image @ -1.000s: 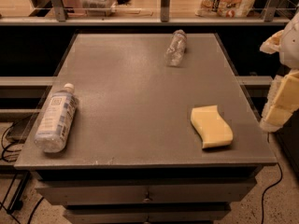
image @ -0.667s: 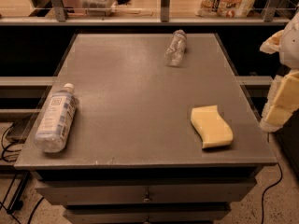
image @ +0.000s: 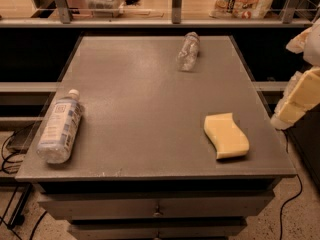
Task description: Move water bottle near blue plastic bottle
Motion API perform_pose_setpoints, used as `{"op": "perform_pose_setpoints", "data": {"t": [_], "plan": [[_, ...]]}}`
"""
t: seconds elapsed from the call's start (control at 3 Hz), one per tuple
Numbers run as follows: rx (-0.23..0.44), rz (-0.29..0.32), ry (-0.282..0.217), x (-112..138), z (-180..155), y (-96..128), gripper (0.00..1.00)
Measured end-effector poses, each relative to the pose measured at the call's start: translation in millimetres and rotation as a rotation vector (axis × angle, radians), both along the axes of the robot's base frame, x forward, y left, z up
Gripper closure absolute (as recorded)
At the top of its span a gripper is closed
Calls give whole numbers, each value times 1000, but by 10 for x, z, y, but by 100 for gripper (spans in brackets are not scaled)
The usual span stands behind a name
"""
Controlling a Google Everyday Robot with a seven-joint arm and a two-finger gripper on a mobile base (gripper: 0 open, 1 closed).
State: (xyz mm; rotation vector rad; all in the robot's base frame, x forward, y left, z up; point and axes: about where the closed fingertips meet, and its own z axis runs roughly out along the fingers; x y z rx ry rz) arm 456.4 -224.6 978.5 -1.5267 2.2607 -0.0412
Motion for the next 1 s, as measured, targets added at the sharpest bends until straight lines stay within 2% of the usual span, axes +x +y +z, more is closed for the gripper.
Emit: {"op": "perform_pose_setpoints", "data": {"t": [0.33,0.67,1.0], "plan": [[74,-122,-37,237,44,-92,0],[161,-279,-69,589,89,-127,0],[161,-279,-69,589,88,-126,0]]}}
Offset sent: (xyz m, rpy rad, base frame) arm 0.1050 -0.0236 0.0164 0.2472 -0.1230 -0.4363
